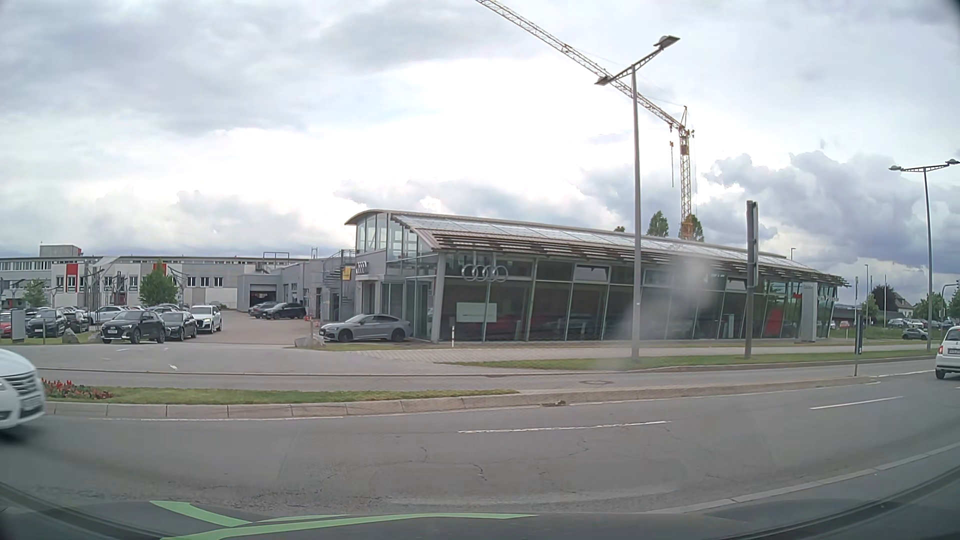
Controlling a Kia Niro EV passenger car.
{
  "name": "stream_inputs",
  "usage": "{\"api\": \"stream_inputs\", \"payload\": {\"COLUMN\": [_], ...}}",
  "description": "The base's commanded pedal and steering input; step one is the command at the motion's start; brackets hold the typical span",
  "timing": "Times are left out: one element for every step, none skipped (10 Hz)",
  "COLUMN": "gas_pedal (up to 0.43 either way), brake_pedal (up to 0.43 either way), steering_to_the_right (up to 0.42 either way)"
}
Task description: Follow the waypoints while adhering to traffic rules and regulations
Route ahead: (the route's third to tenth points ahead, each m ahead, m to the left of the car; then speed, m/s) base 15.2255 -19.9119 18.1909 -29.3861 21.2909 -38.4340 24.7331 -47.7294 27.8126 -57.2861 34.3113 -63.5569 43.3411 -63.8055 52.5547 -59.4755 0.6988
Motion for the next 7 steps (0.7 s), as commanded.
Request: {"api": "stream_inputs", "payload": {"gas_pedal": [0.0,0.0,0.0,0.008,0.028,0.047,0.067], "brake_pedal": [0.0,0.0,0.0,0.0,0.0,0.0,0.0], "steering_to_the_right": [0.307,0.313,0.319,0.324,0.327,0.328,0.329]}}
